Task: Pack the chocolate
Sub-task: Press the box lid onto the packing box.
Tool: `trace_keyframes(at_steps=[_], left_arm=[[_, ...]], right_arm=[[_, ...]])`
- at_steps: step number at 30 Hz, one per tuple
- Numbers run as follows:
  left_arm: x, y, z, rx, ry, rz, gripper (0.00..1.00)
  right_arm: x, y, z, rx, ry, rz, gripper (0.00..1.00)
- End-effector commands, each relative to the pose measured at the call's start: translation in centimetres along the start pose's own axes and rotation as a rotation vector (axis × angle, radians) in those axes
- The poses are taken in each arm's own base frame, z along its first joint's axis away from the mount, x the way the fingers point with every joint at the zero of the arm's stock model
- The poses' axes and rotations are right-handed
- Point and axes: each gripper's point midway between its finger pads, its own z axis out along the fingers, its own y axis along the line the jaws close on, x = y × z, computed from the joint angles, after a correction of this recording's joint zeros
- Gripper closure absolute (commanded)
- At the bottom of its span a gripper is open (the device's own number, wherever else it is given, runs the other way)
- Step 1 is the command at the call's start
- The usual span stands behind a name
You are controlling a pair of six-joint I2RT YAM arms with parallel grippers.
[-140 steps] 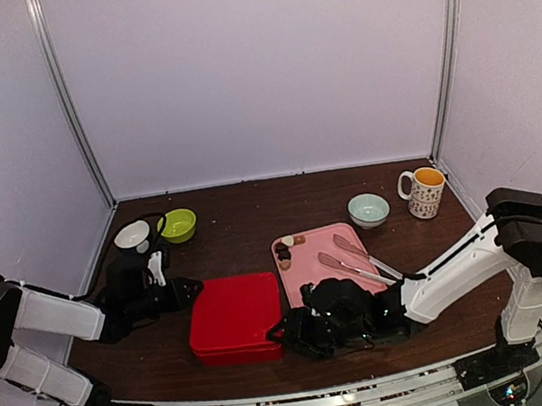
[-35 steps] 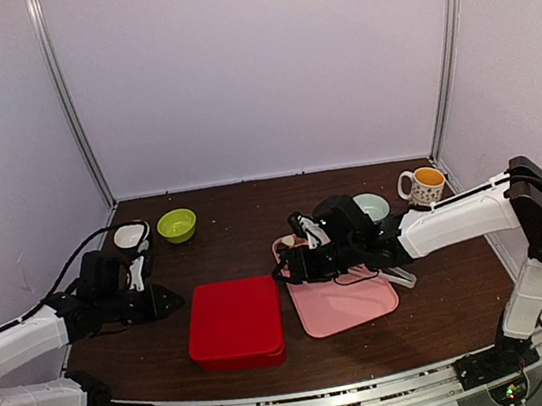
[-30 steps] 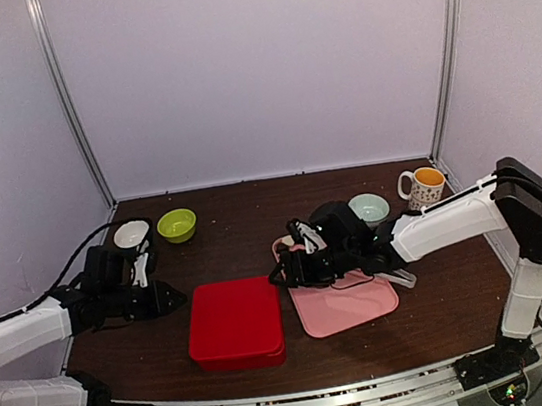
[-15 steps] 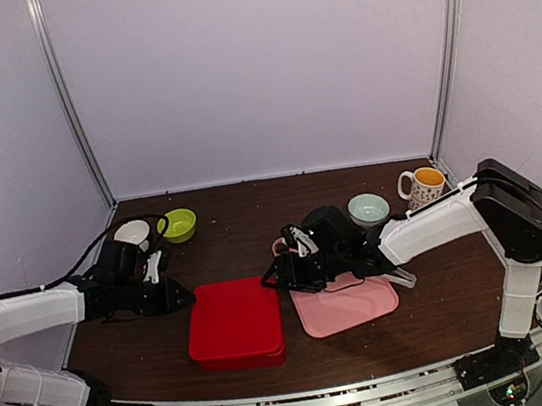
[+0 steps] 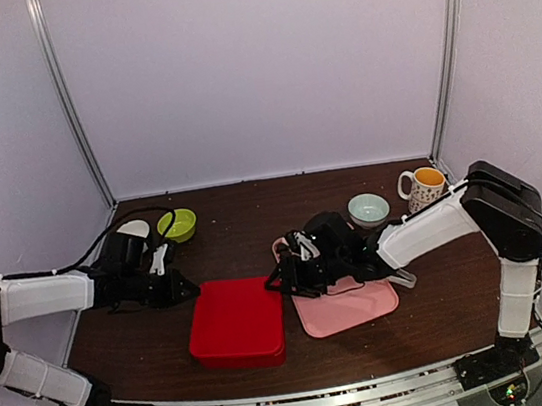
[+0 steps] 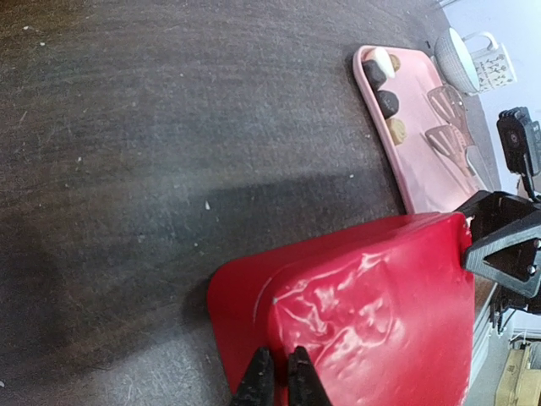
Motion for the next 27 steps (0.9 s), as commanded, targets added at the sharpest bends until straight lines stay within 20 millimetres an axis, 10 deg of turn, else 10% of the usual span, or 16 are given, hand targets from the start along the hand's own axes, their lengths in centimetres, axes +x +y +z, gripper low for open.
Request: trace_keyframes(at_steps=[1, 27], left_arm=[[0.4, -0.7, 0.7, 0.046, 0.029, 0.026, 0.96], [5.0, 0.1, 2.8, 0.0, 0.127, -0.011, 0.96]], right_arm=[[0.2, 0.9, 0.2, -0.069, -0.012, 0.018, 0.49], [5.0, -2.5, 1.2, -0.04, 0.032, 0.106, 0.79]])
